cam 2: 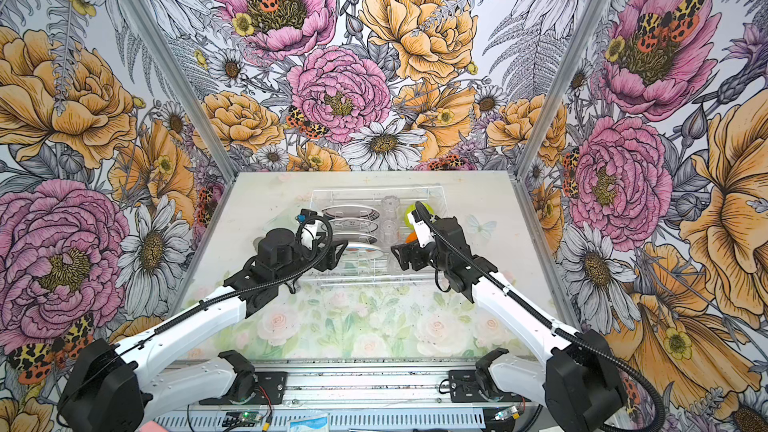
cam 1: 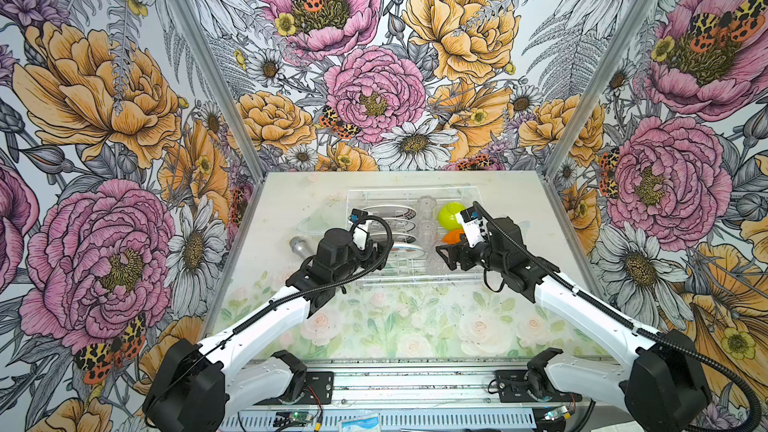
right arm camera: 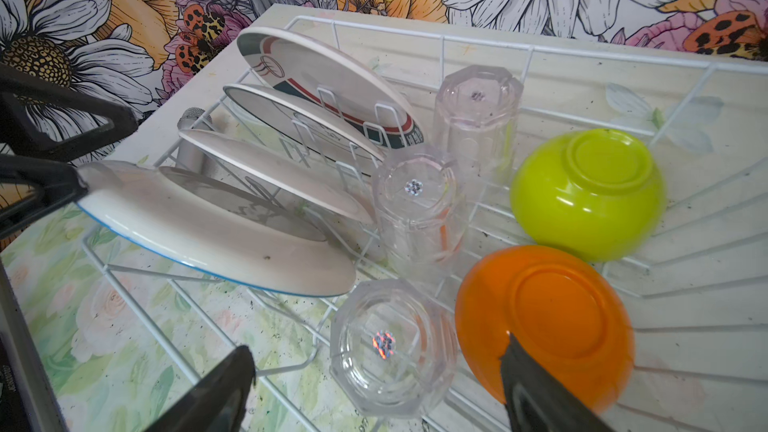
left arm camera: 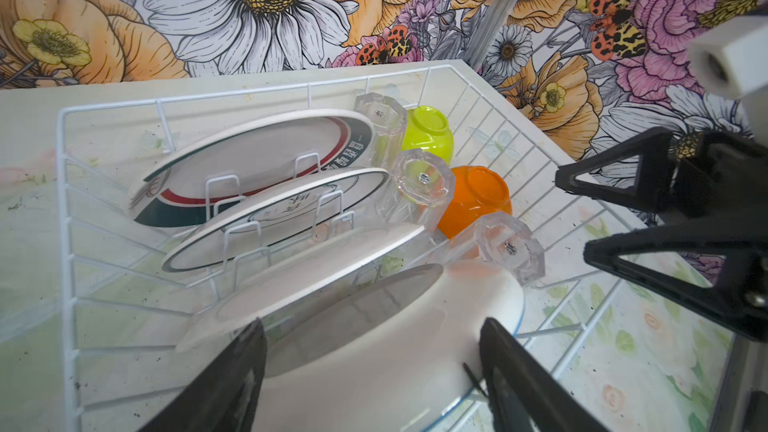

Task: Unload the mixed dishes from the dish rack
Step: 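Close the left gripper on the rim of the watermelon-print plate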

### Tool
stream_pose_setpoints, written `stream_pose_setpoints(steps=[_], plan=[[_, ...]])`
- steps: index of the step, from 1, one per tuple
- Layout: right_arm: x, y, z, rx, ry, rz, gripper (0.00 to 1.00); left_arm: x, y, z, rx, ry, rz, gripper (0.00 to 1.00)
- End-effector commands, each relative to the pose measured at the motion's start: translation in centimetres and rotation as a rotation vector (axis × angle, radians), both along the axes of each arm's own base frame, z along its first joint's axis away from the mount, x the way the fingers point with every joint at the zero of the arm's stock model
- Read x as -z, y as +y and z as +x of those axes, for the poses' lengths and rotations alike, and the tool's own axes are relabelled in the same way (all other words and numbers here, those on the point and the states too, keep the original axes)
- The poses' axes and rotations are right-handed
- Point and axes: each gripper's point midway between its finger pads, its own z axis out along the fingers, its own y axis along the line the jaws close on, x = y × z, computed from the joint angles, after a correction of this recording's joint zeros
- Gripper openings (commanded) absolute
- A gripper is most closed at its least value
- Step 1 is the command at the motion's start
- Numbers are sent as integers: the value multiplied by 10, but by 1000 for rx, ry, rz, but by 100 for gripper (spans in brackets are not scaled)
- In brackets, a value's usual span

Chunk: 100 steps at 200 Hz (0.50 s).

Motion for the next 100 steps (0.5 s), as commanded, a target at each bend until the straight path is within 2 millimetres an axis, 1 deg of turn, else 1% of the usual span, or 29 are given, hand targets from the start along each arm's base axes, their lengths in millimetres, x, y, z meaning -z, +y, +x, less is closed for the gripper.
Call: stream_pose_setpoints(steps=[1,29,45,70,100], plan=[[-3,-5,1,22,-10,12,94,9,-13,-10,82,19,51,80],[-4,-7,0,24,-12,17,94,18,-14,-12,91,37,102,77],[-4,-9,-1,30,-13,17,93,21,-15,-11,97,45,120,72],[-2,-13,-3,40,-14,14,94,26,-20,-11,126,47,138,68],[-4,-18,-3,52,-27,15,93,40,-19,-10,145,71,220,65]])
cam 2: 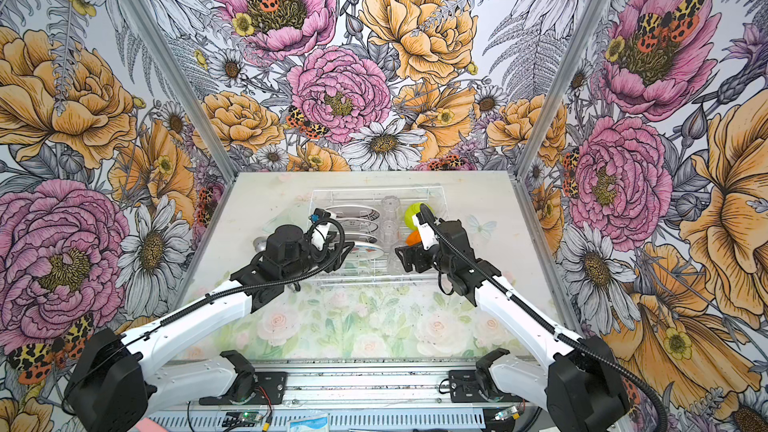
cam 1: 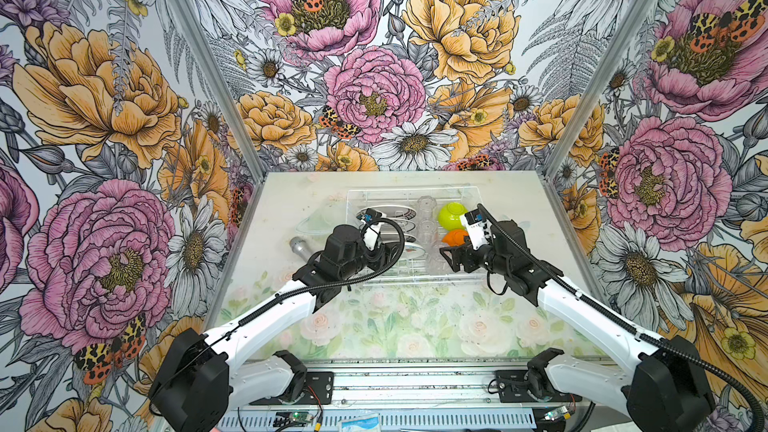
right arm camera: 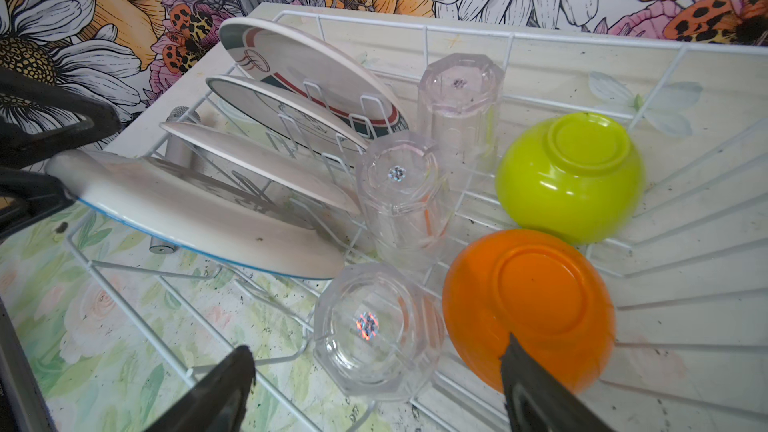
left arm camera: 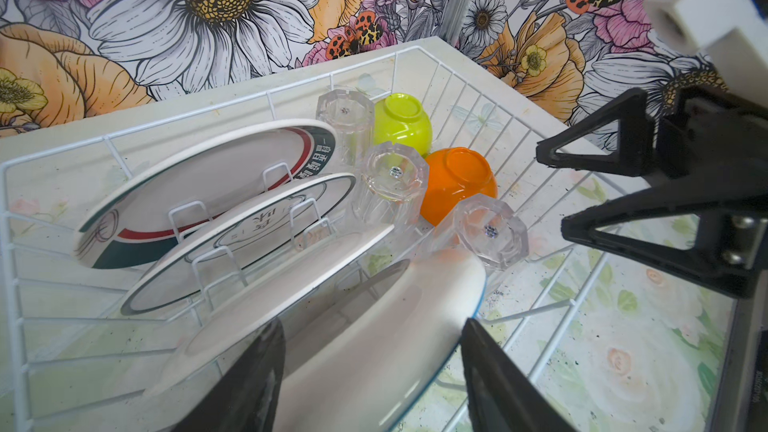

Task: Unload the mixed dishes from the dish rack
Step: 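Close the left gripper on the rim of the watermelon-print plate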

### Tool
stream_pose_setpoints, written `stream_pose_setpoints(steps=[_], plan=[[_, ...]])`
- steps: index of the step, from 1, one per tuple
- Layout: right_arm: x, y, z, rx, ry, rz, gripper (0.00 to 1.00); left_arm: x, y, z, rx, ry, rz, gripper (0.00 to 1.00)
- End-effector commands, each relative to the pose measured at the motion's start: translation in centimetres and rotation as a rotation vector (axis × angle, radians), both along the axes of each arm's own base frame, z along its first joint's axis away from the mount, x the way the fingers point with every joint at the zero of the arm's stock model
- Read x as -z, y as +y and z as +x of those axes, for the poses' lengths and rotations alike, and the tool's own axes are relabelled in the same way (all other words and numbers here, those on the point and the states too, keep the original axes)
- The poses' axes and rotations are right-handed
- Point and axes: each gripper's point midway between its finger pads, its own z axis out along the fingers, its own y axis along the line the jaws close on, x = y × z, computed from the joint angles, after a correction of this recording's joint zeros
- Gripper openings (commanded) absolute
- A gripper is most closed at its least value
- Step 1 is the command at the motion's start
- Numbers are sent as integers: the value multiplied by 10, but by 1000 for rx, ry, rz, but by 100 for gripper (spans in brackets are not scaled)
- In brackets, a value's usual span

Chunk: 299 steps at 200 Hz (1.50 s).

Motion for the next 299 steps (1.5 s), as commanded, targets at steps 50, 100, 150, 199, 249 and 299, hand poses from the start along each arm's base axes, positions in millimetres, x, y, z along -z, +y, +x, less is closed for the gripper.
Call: stream_pose_setpoints(steps=[50,100,150,199,249,299], plan=[[-13,-15,6,52,-39,17,94,61,5,-15,55,149,235,65],[-15,-18,10,72,-41,18,94,69,13,-20,-12,149,299,67],[-13,-24,12,104,-40,9,94,82,22,-29,-78,215,373,65],[-15,-29,10,113,-54,9,94,82,25,-33,-86,249,381,66],[-20,-32,10,123,-71,13,94,79,29,-34,-97,279,449,71],[-25,-34,9,131,-80,26,94,78,37,-33,-84,283,515,69]])
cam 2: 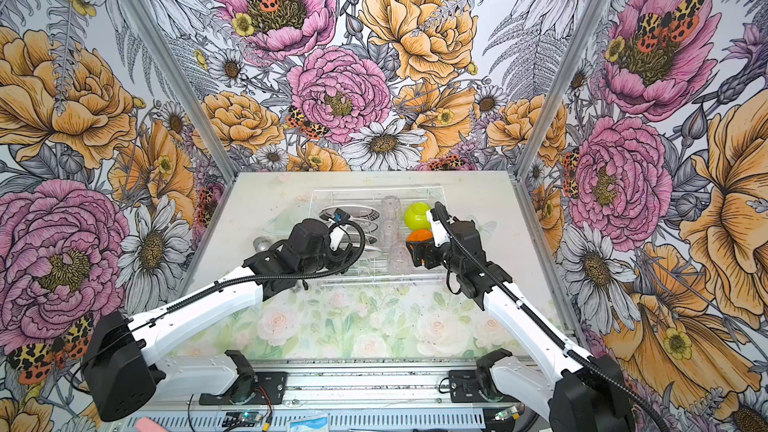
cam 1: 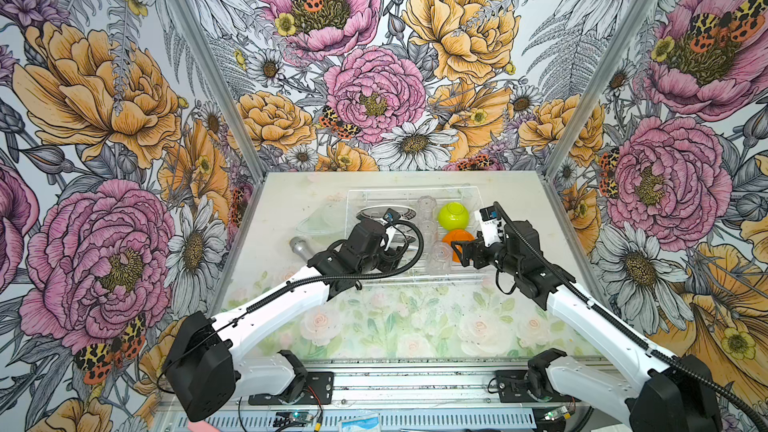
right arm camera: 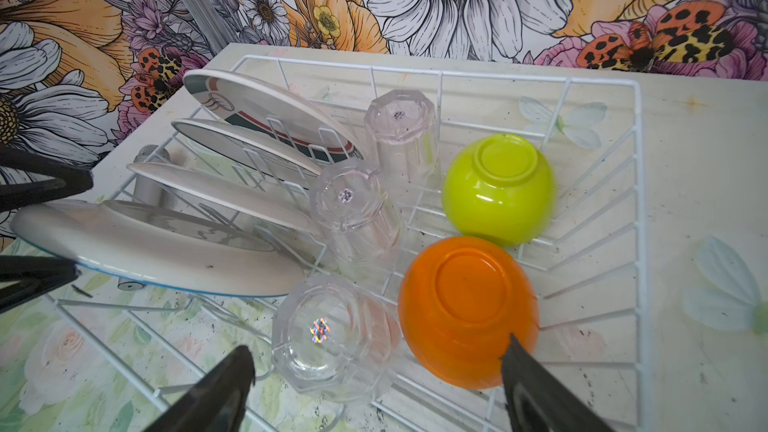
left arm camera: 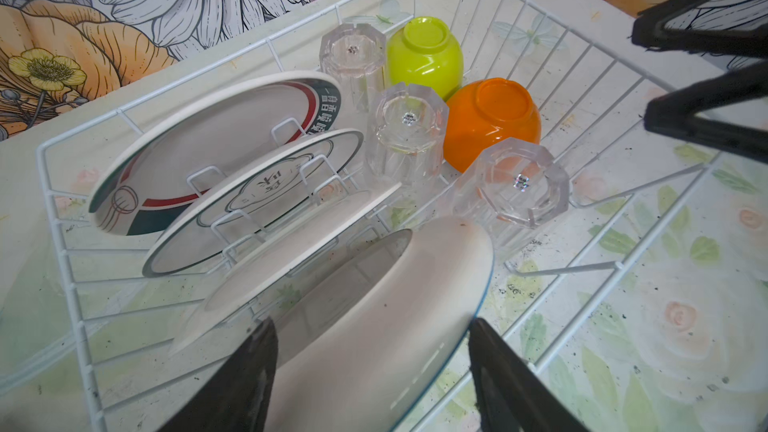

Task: Unload the mixed dishes from the dish rack
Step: 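Close the left gripper on the rim of the watermelon-print plate, then lift the watermelon-print plate up out of the rack with the left gripper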

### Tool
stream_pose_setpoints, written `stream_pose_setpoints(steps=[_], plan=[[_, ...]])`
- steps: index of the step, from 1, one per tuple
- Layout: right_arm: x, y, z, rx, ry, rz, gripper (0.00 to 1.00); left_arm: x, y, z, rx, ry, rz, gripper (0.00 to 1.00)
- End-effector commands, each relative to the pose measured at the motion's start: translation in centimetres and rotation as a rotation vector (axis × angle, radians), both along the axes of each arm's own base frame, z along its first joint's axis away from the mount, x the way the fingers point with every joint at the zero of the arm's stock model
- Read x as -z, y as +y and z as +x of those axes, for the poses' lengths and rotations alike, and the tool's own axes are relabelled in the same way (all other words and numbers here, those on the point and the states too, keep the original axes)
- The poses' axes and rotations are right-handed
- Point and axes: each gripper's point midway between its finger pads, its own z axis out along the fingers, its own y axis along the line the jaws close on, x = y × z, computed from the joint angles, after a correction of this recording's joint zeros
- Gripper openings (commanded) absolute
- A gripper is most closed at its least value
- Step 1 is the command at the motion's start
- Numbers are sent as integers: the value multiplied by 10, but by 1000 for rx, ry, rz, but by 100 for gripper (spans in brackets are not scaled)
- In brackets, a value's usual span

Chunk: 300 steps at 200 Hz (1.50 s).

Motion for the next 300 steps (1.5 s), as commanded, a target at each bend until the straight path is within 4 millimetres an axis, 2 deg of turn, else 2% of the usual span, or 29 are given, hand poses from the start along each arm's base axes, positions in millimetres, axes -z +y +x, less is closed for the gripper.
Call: stream_pose_setpoints(steps=[1,74,80,133,167,197,213,247,300], plan=[[-8,-5,1,29,-23,17,94,66,42,-26,-51,196,237,68],[-9,-8,4,34,-21,22,94,70,52,-24,-30,218,319,55],[-10,-8,3,35,-25,22,94,71,57,-22,-48,211,354,54],[-10,-16,1,61,-39,14,94,69,58,-12,-36,204,445,31],[-6,-18,1,74,-30,10,95,61,63,-4,-61,156,490,22],[-2,-20,1,80,-25,4,95,58,69,0,-90,136,513,22],[-2,-20,0,80,-24,3,94,60,71,1,-104,137,520,17],[0,-22,-1,87,-24,-1,95,54,76,4,-150,101,503,9],[3,-22,-2,89,-15,1,95,31,63,3,-133,32,290,3]])
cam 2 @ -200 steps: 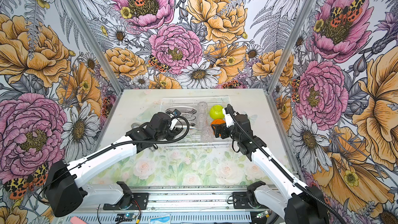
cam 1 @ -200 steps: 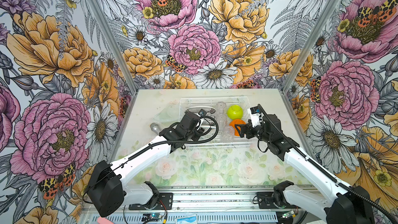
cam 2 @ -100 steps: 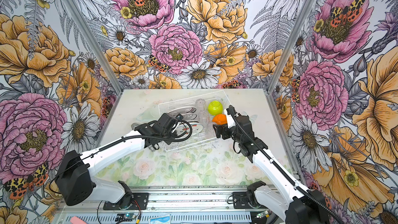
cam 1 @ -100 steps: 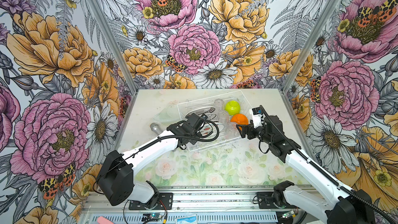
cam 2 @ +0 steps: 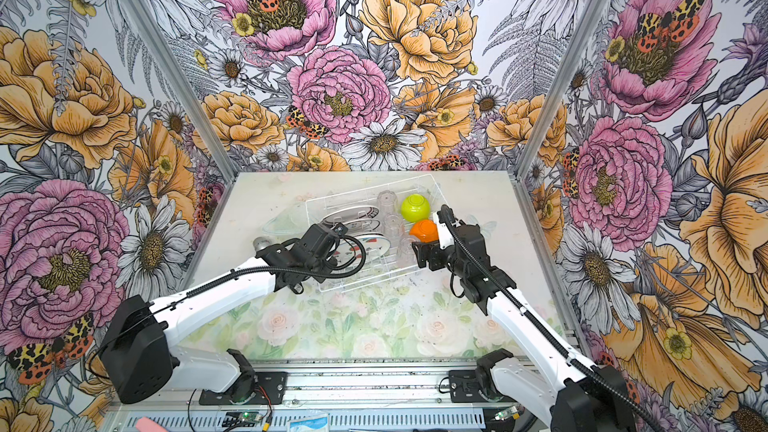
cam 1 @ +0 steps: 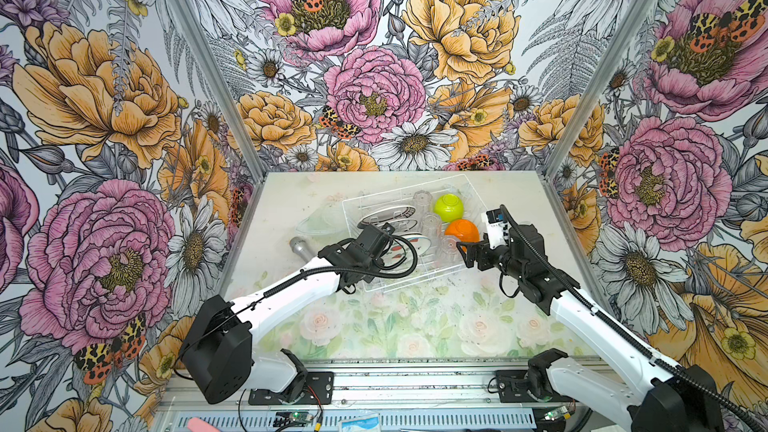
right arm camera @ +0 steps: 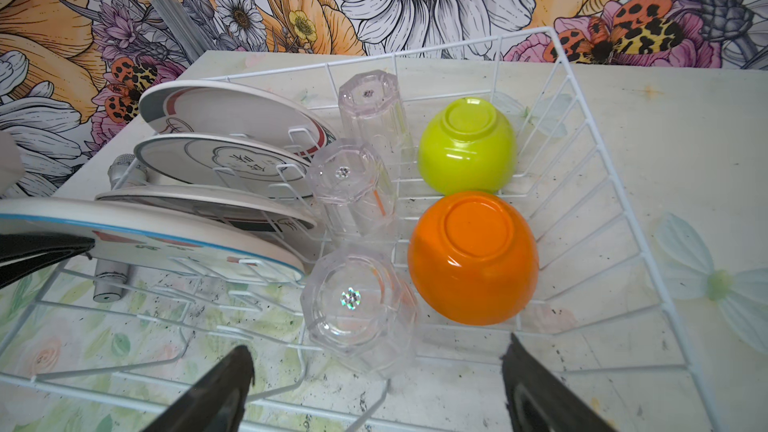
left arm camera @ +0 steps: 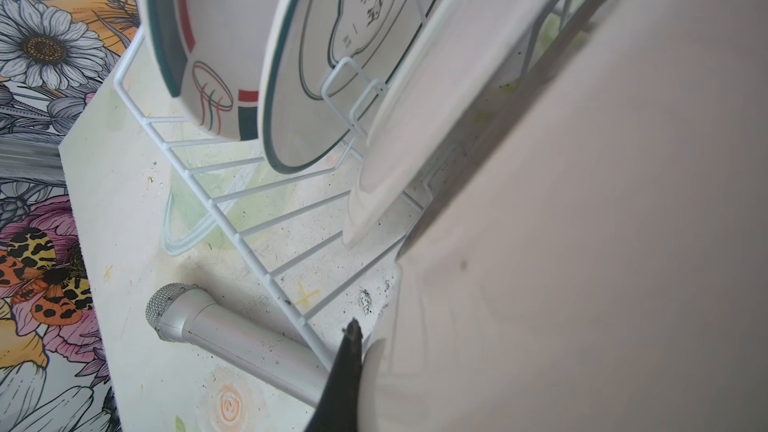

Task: Unload the mixed dishes from the dish rack
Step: 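Lift the watermelon-print plate up out of the rack with the left gripper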

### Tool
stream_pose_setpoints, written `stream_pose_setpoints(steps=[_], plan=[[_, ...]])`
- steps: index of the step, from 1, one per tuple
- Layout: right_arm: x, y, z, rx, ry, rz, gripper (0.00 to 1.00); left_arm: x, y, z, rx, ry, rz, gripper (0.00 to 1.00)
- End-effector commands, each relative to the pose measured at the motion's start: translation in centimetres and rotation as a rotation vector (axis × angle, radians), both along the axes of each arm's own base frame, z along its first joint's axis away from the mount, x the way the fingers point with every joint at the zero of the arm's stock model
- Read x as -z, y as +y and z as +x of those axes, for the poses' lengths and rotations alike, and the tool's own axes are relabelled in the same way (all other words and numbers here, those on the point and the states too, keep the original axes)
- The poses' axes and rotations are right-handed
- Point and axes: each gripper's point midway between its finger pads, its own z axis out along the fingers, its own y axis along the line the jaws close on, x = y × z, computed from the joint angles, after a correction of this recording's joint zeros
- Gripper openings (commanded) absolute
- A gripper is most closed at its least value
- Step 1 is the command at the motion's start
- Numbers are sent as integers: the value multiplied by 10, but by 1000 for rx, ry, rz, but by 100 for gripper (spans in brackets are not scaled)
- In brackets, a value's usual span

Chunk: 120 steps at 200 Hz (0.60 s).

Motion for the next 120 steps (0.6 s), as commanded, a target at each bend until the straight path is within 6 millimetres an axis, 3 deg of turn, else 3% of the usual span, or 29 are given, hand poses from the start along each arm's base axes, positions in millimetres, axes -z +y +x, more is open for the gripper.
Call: stream_pose_setpoints(steps=[1,120], plan=[[-3,-5,0,23,-17,5,95,-25,-10,3,-23,-64,-178,3],[-8,8,1,-25,1,59,94,-81,15,12,-122,-274,-525,0]])
